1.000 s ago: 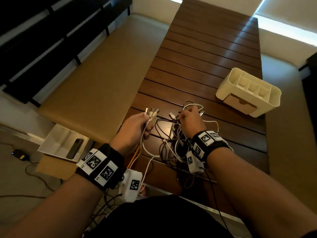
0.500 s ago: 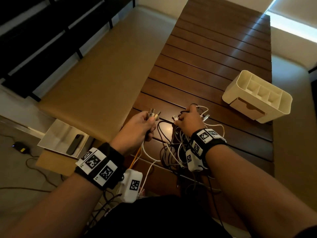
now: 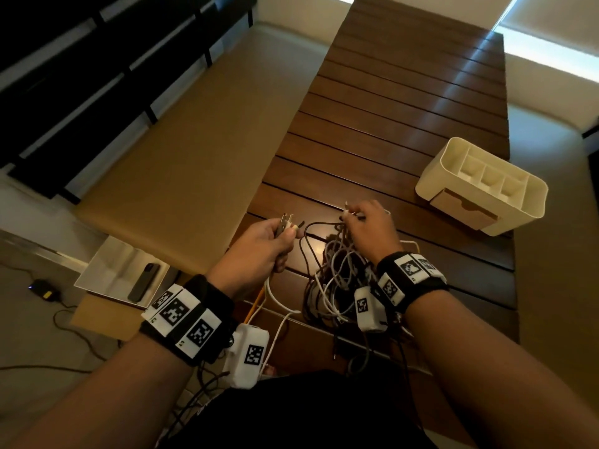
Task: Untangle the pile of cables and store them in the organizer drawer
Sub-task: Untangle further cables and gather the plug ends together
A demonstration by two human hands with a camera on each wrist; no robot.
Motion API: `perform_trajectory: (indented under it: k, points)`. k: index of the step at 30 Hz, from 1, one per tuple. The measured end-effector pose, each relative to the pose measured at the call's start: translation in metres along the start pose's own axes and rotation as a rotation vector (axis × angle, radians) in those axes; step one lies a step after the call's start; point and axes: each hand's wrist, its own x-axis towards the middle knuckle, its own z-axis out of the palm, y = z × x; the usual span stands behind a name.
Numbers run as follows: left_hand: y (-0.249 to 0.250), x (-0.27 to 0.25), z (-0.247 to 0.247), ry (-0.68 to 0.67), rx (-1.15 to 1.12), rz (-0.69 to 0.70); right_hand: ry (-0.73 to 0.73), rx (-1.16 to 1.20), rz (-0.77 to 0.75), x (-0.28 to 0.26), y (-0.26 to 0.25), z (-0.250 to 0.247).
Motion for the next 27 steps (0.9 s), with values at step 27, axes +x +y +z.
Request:
perform_trajectory:
  k: [27]
  points:
    - [0.017,-0.046,0.071,0.218,0.003,0.263,-0.025,0.349,-0.246,-0.113,-0.056,-0.066]
